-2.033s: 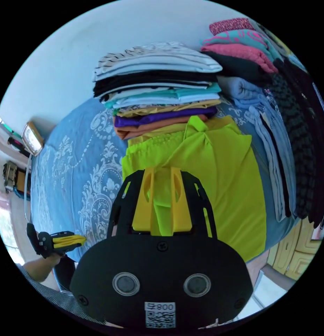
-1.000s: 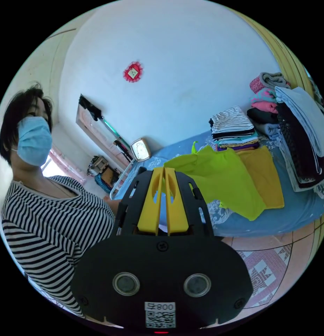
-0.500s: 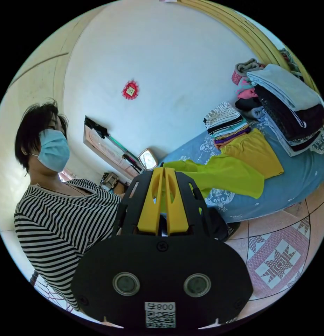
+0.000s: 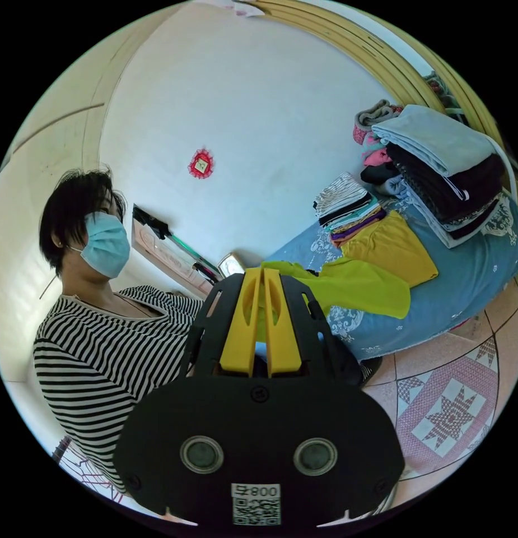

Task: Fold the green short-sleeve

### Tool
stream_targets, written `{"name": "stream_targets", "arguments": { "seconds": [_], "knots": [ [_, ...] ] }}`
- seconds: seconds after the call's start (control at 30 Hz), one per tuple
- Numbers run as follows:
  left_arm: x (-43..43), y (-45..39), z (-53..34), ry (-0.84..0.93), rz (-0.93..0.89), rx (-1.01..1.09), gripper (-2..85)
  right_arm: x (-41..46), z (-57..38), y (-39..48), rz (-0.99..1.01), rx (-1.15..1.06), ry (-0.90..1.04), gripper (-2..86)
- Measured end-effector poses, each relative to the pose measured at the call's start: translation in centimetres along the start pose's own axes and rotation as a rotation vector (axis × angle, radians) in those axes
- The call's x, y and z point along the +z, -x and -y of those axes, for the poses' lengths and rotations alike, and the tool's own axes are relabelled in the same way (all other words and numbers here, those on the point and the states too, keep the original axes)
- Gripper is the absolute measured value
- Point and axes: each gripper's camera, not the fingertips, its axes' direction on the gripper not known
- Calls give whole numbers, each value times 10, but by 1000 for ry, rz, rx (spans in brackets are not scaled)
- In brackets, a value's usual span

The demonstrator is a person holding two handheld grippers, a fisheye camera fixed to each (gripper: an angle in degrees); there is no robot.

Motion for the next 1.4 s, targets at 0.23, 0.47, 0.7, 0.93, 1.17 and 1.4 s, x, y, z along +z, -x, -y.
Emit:
{"name": "stream_targets", "arguments": {
  "seconds": [0.23,0.47,0.7,0.93,1.17,1.4],
  "knots": [
    [-78,68,-112,-122,-187,134,10,-26,38,-50,7,3,-16,4],
    [-216,154,-296,-418,-365,224,6,-18,72,-79,98,-32,-1,4],
    [-327,201,-471,-663,-394,421,6,8,112,-71,191,-154,56,3],
    [-406,223,-634,-794,-428,760,6,13,141,-37,280,-295,34,2],
    [-458,249,-781,-879,-364,981,7,19,176,4,320,-418,14,2],
    [-491,275,-899,-981,-321,1142,7,27,220,63,352,-601,-17,2]
  ]
}}
